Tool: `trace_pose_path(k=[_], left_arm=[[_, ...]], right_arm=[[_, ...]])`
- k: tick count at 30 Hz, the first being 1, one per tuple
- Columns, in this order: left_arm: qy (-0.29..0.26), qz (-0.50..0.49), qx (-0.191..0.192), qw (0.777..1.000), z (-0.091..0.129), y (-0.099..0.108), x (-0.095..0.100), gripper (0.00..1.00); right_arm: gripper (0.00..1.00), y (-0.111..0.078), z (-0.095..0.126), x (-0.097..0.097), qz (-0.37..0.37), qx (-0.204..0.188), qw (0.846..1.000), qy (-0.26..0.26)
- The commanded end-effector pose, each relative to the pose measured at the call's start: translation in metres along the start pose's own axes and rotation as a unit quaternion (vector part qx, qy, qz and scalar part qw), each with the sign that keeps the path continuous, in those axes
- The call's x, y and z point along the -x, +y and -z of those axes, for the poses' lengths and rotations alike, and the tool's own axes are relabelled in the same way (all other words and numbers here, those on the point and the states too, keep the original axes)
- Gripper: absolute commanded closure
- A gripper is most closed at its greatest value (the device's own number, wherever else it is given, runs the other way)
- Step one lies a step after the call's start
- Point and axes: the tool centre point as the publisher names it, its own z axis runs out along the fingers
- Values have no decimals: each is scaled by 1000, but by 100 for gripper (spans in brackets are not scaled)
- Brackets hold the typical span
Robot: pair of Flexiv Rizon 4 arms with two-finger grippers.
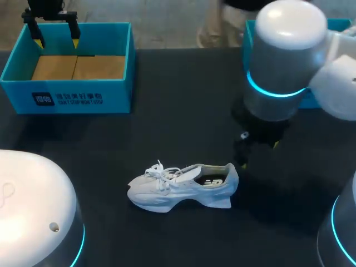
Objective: Take the shoe out of the shoebox, open the shoe tongue, remove and reinsert the insole, then place the shoe into the shoebox
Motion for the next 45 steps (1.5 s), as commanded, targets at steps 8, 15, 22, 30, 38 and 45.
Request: trace_pose_path(k=[8,15,22,30,38,45], left_arm=[[0,0,0,1000,0,0,0,0],[0,0,0,1000,0,0,0,0],[0,0,0,1000,0,0,0,0],[0,0,0,1000,0,0,0,0],[0,0,0,1000,0,0,0,0],[0,0,0,1000,0,0,0,0]], right_arm=[[0,-14,-6,13,76,46,990,108],[0,-14,-6,13,76,46,990,108],[0,-7,-15,2,167,110,975,102],[0,-16,-31,-5,246,161,949,117],[0,-23,-39,-14,291,203,920,168],[0,-27,-45,-24,313,261,892,194]])
